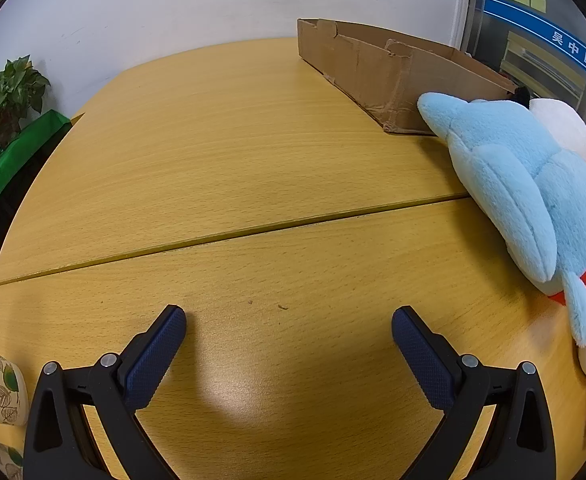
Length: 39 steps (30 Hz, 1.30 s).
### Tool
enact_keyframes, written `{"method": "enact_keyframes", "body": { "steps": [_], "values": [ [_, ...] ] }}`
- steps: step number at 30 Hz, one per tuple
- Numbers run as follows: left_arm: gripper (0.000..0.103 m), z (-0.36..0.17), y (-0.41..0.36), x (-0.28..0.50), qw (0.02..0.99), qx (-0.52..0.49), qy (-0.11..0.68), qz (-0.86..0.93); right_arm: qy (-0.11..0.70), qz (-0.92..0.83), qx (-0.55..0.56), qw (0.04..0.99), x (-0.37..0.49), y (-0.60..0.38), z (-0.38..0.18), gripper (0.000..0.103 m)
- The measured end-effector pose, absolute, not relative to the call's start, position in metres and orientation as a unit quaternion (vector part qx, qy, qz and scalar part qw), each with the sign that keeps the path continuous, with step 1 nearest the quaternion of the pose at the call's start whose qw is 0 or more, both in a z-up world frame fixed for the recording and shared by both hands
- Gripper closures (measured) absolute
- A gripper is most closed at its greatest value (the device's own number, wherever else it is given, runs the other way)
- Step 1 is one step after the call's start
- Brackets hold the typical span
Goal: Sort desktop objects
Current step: 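Move both tools toward the large pink bear lying on the table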
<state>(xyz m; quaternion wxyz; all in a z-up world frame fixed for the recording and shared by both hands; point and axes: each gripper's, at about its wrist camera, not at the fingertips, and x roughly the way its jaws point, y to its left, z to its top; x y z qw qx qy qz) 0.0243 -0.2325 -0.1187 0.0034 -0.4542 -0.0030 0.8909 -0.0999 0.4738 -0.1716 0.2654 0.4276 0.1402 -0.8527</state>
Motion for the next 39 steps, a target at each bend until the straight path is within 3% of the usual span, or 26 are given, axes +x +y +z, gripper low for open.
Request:
{"method": "enact_keyframes", "body": {
  "steps": [7,13,18,25,34,39],
  "values": [
    [0.0,-0.117,-0.216,0.033,-0.044,-0.465,-0.022,0.884,0.17,-0.872,0.407,0.212,-0.041,0.477,-0.147,0.0],
    [0.0,-0.083,-0.145,0.116,-0.069,-0.423,0.015,0.903,-0.006,-0.949,0.249,0.191,0.089,0.521,-0.047,0.0],
    [0.0,-0.025,-0.067,0.2,0.015,-0.351,-0.089,0.932,-0.065,-0.952,0.221,0.2,0.165,0.502,-0.015,0.0],
    [0.0,-0.018,-0.002,0.225,0.062,-0.341,-0.135,0.928,-0.06,-0.939,0.226,0.25,0.185,0.433,-0.026,0.0],
    [0.0,-0.069,0.008,0.192,0.056,-0.4,-0.172,0.899,-0.079,-0.923,0.295,0.236,0.112,0.436,-0.064,0.0],
    [0.0,-0.097,-0.002,0.181,0.085,-0.416,-0.21,0.881,-0.095,-0.89,0.353,0.273,0.088,0.418,-0.106,0.007]
  ]
}}
